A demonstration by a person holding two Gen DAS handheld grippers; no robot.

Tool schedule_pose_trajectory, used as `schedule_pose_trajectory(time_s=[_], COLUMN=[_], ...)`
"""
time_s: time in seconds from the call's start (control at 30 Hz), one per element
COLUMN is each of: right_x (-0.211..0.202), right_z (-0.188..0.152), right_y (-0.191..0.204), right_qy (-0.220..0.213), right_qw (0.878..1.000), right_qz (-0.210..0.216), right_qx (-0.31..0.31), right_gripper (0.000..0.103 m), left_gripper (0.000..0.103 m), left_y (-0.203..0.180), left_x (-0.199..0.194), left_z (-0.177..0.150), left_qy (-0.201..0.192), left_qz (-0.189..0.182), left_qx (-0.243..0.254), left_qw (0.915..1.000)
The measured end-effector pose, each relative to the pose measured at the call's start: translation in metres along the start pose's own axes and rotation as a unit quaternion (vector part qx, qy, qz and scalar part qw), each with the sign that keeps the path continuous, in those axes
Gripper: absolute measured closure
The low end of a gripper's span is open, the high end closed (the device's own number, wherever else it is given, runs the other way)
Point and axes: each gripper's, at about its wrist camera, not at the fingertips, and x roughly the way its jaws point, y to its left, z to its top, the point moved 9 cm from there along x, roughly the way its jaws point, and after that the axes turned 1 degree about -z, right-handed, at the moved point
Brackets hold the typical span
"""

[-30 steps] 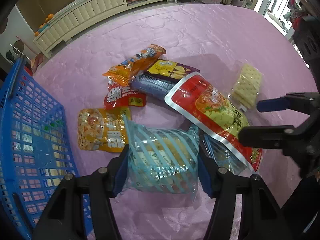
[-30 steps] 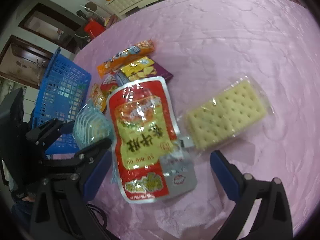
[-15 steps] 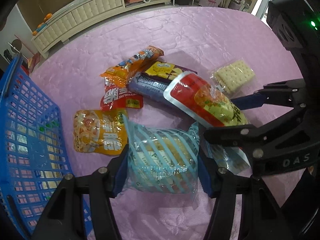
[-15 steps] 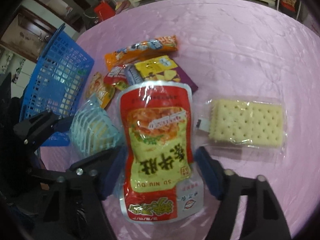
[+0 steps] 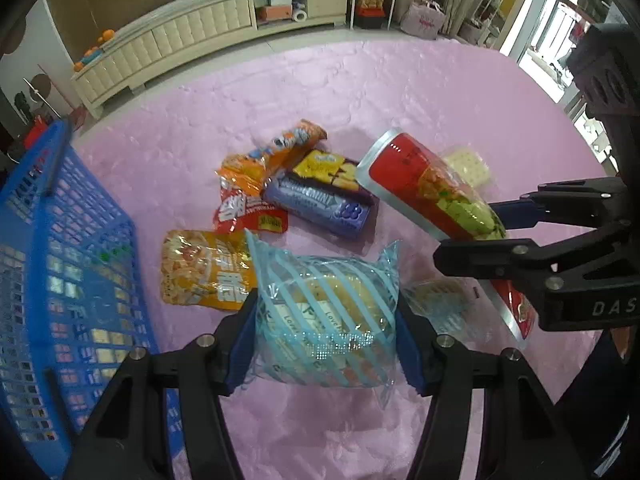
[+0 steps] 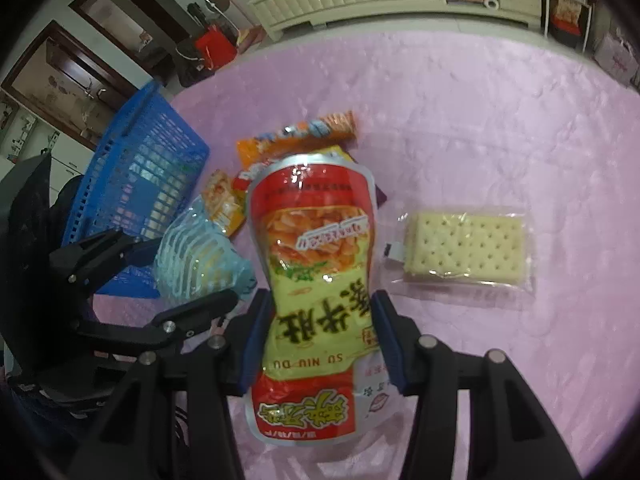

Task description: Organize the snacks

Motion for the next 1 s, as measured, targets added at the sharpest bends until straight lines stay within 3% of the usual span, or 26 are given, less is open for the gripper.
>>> schedule_pose_trajectory(time_s=[0.37,0.67,1.0], right_x=[-0.066,-0.106,-0.102], right_z=[-0.006,-0.003,0.026], right_y=[0.048,0.095,0.167], right_qy=[-0.057,-0.1,-0.116], right_qw=[0.997,0.991,0.986], right_qz=[-0.038,-0.047,-0.037], right_qx=[-0.042,-0.07,-0.115], right_gripper=[0.051,0.052,0.052], left_gripper=[0.045,0.045,0.045], left_y=[0.003,0.031,0.088], left_x=[-0.077,-0.142,-0.197], left_z=[0.003,-0.007,-0.022], left_qy=[-0.067,-0.117,-0.148], left_qz=[0.002,0.018,0.041], left_qx=[-0.014,-0.02,-0.037], left_qw=[0.9976,0.9928,0.9874])
